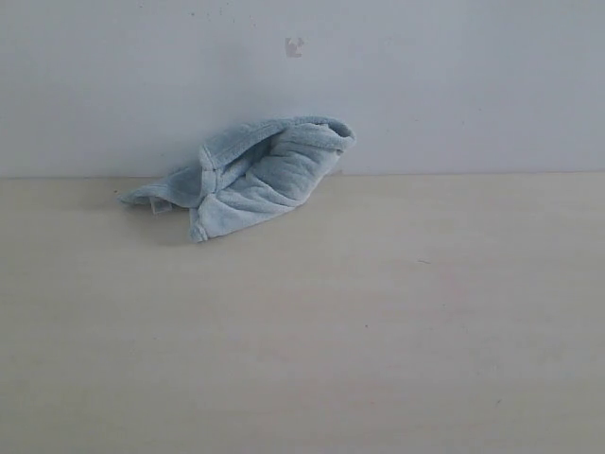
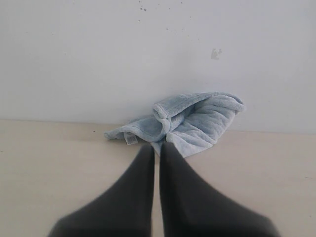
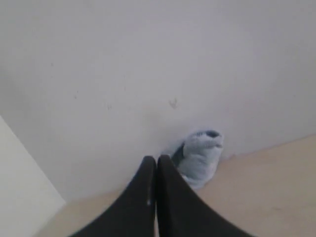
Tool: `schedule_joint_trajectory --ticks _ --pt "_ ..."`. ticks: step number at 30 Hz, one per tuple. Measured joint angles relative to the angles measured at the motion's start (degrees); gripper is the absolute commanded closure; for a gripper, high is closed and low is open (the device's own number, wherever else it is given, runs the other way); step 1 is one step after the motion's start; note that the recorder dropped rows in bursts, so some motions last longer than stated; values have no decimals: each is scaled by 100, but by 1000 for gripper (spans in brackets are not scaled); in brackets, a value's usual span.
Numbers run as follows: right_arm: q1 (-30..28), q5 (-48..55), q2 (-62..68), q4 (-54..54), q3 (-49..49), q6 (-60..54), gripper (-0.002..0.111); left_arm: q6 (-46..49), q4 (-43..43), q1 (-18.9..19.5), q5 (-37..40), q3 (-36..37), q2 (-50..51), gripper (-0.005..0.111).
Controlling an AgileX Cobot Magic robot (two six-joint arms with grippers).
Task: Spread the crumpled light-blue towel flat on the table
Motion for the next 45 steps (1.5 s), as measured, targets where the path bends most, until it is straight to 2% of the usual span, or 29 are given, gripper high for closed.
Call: schedule_joint_trajectory --ticks 4,8,11,14,16,18,21,24,31,35,39,45 --pt "941 1392 1335 -207 -1139 -965 108 0 0 0 0 0 0 103" --pt "1685 2351 3024 -321 -2295 -1647 106 0 0 0 0 0 0 103" --pt "1913 2810 4389 -602 -3264 -1992 95 0 0 0 0 0 0 103" --pt "1904 3075 5919 -1035 -4277 -2091 76 0 0 0 0 0 0 103" --pt "1781 3054 6685 -1137 -4793 -2102 60 0 0 0 0 0 0 103" --pt "1563 2899 7351 -1149 -5160 -2090 51 0 0 0 0 0 0 103" --pt "1040 2612 8208 -955 -5589 -1958 52 0 0 0 0 0 0 103" --pt "389 2407 8849 -164 -5890 -2404 52 0 3 0 0 0 0 103" --pt "-662 2943 9795 3238 -6647 -5812 52 0 14 0 0 0 0 103" --pt "-1183 3375 10441 4103 -7394 -6640 52 0 14 0 0 0 0 103" --pt "-1428 3629 11063 4386 -8168 -6954 52 0 14 0 0 0 0 103" --pt "-1422 4166 12074 4822 -9549 -7285 52 0 14 0 0 0 0 103"
